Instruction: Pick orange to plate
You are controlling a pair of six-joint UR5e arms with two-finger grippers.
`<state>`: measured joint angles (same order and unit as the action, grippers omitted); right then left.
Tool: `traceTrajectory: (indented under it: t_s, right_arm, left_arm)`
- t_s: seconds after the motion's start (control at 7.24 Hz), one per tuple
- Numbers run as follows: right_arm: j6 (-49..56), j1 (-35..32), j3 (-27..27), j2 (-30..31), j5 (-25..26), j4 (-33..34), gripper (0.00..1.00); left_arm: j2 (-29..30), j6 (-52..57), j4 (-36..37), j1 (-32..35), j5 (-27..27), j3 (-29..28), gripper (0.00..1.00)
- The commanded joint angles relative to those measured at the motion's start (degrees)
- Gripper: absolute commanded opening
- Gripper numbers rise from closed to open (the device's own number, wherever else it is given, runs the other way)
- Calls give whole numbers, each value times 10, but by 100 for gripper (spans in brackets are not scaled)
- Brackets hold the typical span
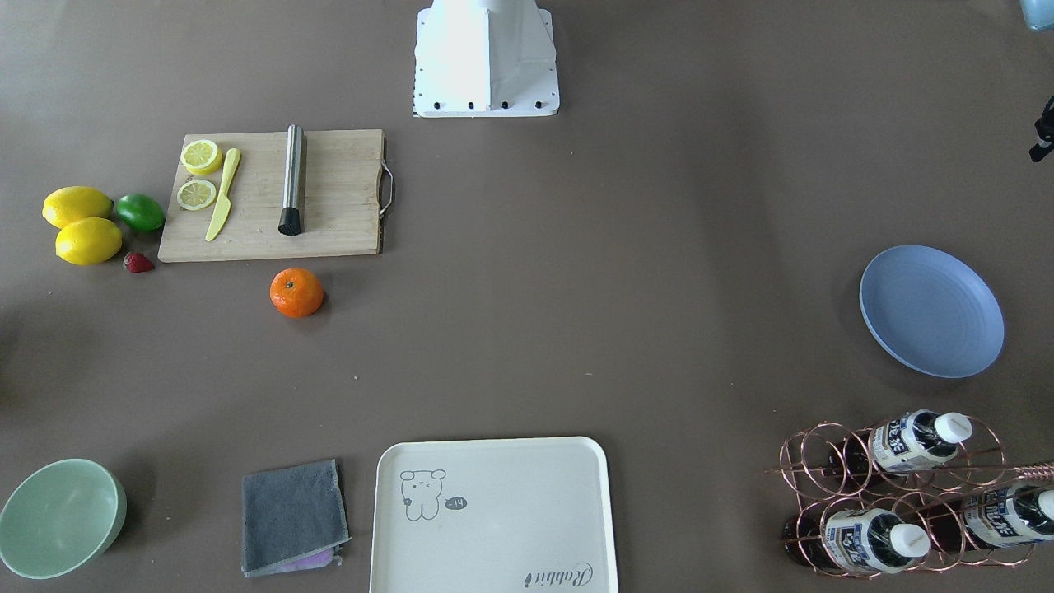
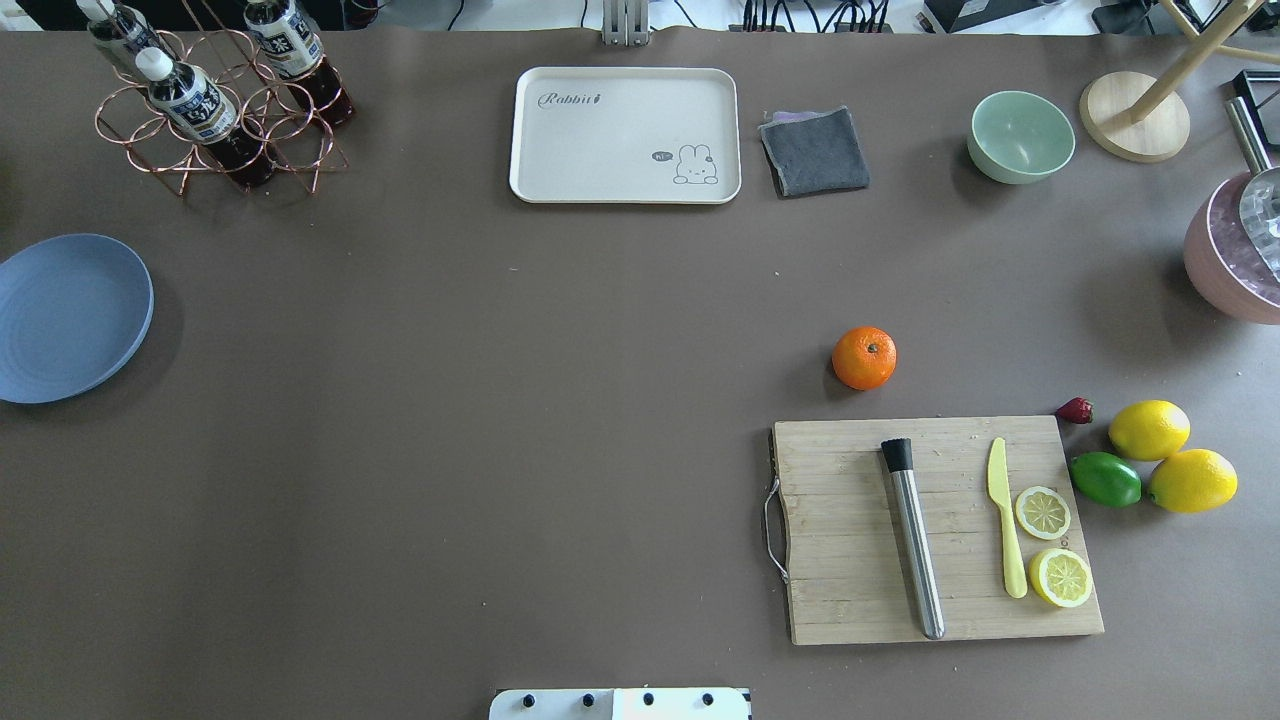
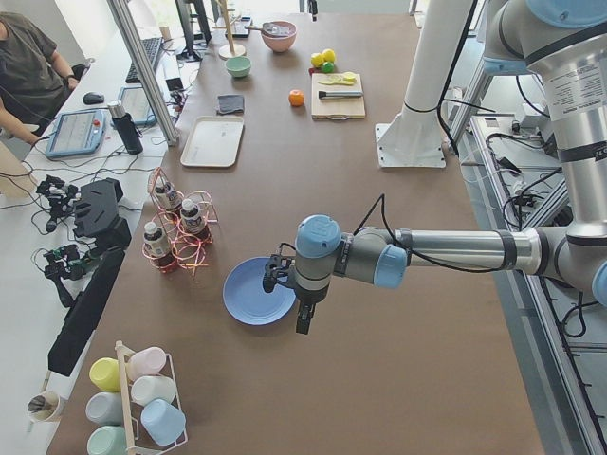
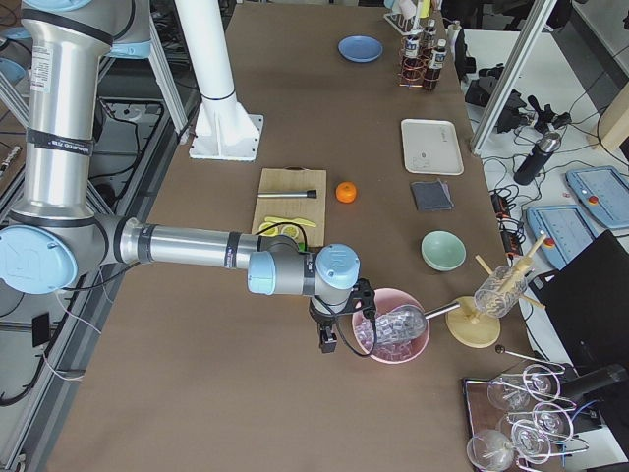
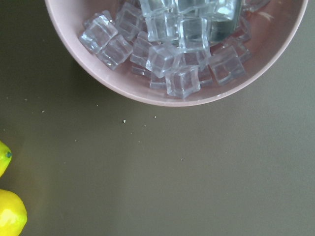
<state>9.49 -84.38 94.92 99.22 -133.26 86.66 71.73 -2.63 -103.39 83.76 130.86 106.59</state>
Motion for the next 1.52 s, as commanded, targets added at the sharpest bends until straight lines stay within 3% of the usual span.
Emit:
traceTrajectory:
  t_s: [0.0, 1.38]
  right_arm:
    - [0, 0, 0, 0, 0, 0, 100]
    - [0, 0, 0, 3, -3, 0, 100]
  left_arm:
    - [-2, -4, -5, 0, 5, 2, 98]
    - [-7, -7, -26, -3, 6, 4, 98]
